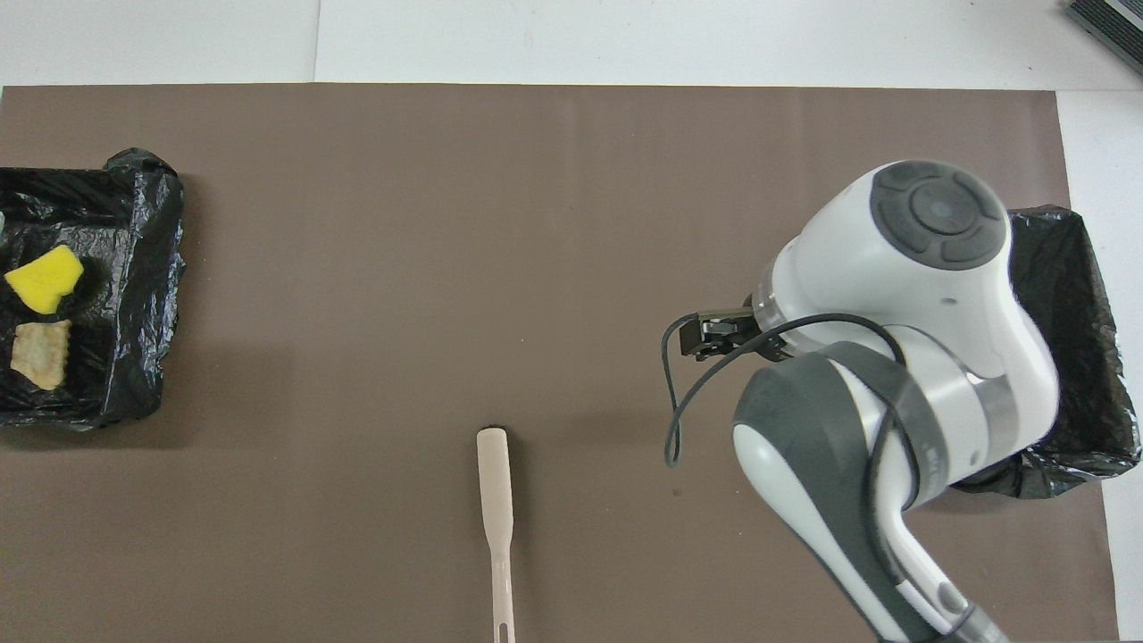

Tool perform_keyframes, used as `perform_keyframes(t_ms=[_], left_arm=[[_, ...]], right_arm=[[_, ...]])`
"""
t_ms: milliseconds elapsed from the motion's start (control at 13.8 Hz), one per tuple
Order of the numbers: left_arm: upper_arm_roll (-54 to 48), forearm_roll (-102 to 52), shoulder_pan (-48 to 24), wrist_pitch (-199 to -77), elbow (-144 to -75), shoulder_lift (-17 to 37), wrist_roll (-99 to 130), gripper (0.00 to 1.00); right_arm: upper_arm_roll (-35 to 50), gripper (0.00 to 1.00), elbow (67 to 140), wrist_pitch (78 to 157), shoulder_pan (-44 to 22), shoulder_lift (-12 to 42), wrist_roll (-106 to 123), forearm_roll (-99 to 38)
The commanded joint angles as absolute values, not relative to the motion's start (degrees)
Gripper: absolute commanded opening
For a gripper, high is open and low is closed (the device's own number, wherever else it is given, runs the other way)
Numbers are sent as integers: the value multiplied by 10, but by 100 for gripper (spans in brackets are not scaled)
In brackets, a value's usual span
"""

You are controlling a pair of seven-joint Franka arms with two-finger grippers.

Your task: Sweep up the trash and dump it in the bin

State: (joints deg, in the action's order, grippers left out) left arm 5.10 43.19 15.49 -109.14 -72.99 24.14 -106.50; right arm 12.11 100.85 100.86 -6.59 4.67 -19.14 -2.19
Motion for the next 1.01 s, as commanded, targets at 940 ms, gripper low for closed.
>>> perform_keyframes(t_ms=[940], left_arm=[[39, 351, 129, -1081, -722, 186, -1025, 0]], right_arm=[[-46, 100, 925, 872, 11, -48, -33, -45]])
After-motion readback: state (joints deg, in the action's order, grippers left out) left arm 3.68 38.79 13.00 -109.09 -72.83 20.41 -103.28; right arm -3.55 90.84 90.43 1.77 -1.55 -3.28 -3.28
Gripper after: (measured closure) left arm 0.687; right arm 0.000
